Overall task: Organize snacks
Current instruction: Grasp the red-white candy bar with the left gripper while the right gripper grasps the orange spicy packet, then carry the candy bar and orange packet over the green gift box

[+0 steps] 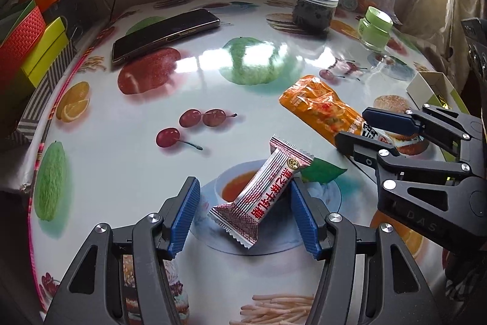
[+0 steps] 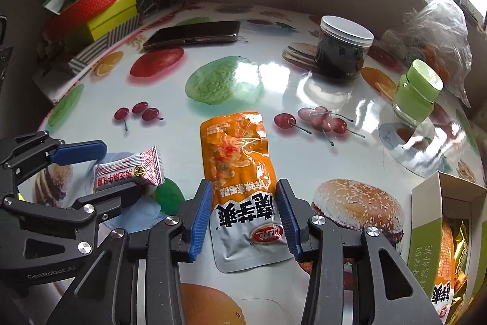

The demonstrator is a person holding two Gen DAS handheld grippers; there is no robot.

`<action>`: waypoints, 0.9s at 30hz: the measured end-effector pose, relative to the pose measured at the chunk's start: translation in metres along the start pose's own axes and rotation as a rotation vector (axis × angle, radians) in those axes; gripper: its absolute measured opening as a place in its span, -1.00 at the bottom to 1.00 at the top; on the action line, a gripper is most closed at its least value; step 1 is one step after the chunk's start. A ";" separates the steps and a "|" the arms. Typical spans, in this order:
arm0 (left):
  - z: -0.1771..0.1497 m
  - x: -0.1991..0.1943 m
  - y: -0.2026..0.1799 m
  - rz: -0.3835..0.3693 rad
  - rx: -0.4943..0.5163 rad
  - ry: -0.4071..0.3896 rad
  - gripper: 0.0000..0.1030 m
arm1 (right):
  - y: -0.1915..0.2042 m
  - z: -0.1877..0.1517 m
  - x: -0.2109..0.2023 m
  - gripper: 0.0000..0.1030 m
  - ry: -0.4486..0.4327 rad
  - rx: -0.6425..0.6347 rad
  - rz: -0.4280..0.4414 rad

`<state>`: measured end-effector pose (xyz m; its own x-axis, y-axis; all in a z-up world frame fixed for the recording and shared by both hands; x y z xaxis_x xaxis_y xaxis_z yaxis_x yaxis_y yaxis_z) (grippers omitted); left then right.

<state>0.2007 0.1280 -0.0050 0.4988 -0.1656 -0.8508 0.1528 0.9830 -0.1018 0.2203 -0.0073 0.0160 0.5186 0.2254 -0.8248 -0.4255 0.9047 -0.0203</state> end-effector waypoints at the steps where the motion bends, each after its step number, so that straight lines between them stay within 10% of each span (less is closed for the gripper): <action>1: 0.000 0.000 0.001 0.001 -0.006 -0.002 0.18 | -0.002 0.000 -0.001 -0.31 -0.003 0.009 0.001; 8: 0.001 0.000 0.002 0.008 -0.032 -0.012 0.17 | -0.003 -0.004 -0.007 -0.46 -0.025 0.039 -0.019; 16: 0.003 -0.002 0.004 0.005 -0.063 -0.028 -0.59 | -0.009 -0.006 -0.013 -0.83 -0.045 0.076 -0.022; 20: 0.001 -0.004 0.005 -0.004 -0.074 -0.033 -0.60 | -0.011 -0.007 -0.013 -0.84 -0.032 0.102 0.047; 24: 0.001 -0.003 0.006 -0.010 -0.081 -0.034 -0.60 | -0.014 -0.005 -0.011 -0.11 -0.030 0.109 0.025; 27: 0.001 -0.004 0.007 -0.014 -0.091 -0.038 -0.60 | -0.011 -0.004 -0.008 0.04 -0.023 0.110 0.075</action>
<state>0.2011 0.1355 -0.0019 0.5291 -0.1804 -0.8292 0.0823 0.9834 -0.1615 0.2183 -0.0200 0.0205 0.5057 0.3009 -0.8085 -0.3803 0.9190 0.1041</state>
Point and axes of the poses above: each gripper's, at about its wrist camera, not at the fingertips, and x roughly the way its jaws point, y to its left, z to its top, the point moved 1 cm from there along x, roughly the way its jaws point, and after that the axes turned 6 degrees about -z, right-handed, at the moved point
